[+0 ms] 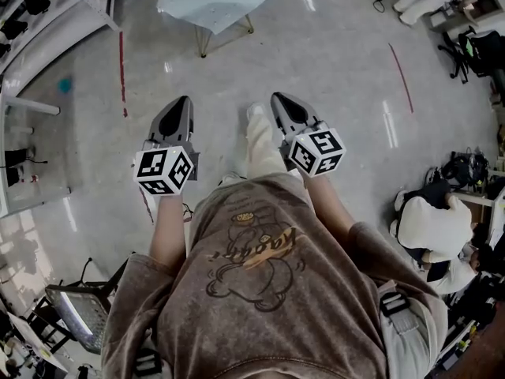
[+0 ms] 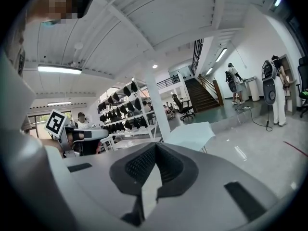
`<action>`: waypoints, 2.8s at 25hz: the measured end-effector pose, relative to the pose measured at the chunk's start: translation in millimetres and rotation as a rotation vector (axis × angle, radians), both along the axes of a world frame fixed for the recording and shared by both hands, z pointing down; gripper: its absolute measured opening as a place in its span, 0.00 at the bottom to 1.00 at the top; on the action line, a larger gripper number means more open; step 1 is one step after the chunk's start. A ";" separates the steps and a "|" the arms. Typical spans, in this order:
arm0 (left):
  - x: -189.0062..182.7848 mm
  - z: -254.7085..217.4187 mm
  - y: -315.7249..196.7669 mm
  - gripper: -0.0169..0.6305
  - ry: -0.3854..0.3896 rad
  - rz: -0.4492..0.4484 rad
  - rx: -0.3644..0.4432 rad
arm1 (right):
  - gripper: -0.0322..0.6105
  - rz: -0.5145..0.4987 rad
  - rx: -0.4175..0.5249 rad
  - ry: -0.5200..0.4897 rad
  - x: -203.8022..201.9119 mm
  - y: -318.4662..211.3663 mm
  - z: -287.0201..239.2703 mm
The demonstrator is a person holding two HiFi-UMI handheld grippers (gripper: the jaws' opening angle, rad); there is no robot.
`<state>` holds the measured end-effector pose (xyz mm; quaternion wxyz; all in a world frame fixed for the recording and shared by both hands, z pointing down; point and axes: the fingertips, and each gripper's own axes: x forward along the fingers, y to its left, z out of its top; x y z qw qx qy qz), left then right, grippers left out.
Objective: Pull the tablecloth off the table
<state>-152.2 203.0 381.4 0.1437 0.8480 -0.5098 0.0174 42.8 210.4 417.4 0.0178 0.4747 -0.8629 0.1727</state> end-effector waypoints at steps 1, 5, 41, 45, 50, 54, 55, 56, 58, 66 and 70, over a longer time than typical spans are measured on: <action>1.3 -0.4 -5.4 0.05 0.004 -0.001 0.001 | 0.06 -0.004 0.002 0.003 -0.3 -5.8 -0.1; 1.0 4.6 -32.8 0.05 0.010 -0.007 -0.008 | 0.06 -0.011 -0.002 0.001 -2.2 -36.3 3.2; 35.7 -20.4 -340.6 0.05 0.012 -0.193 -0.011 | 0.06 -0.262 -0.011 -0.024 29.2 -376.6 -18.9; 33.9 -27.5 -357.0 0.05 -0.009 -0.189 0.009 | 0.06 -0.270 -0.003 -0.027 30.0 -395.1 -20.5; 19.6 -34.4 -373.8 0.05 0.018 -0.176 0.021 | 0.06 -0.256 0.011 -0.035 14.7 -411.3 -27.5; 15.9 -43.3 -390.1 0.06 0.009 -0.127 0.026 | 0.06 -0.222 0.021 -0.046 4.5 -420.7 -38.1; 14.4 -44.8 -393.5 0.05 0.006 -0.117 0.027 | 0.06 -0.215 0.024 -0.048 1.8 -422.0 -39.9; 12.2 -45.6 -396.5 0.05 0.007 -0.110 0.028 | 0.06 -0.208 0.026 -0.050 -0.8 -423.0 -40.5; 6.5 -46.8 -402.0 0.06 0.017 -0.107 0.032 | 0.06 -0.195 0.032 -0.054 -4.9 -424.8 -40.2; -3.9 -48.7 -419.4 0.06 0.015 -0.071 0.049 | 0.06 -0.158 0.050 -0.067 -17.7 -435.2 -41.2; 0.4 -49.8 -421.5 0.06 0.025 -0.045 0.062 | 0.06 -0.147 0.055 -0.065 -20.3 -438.5 -41.9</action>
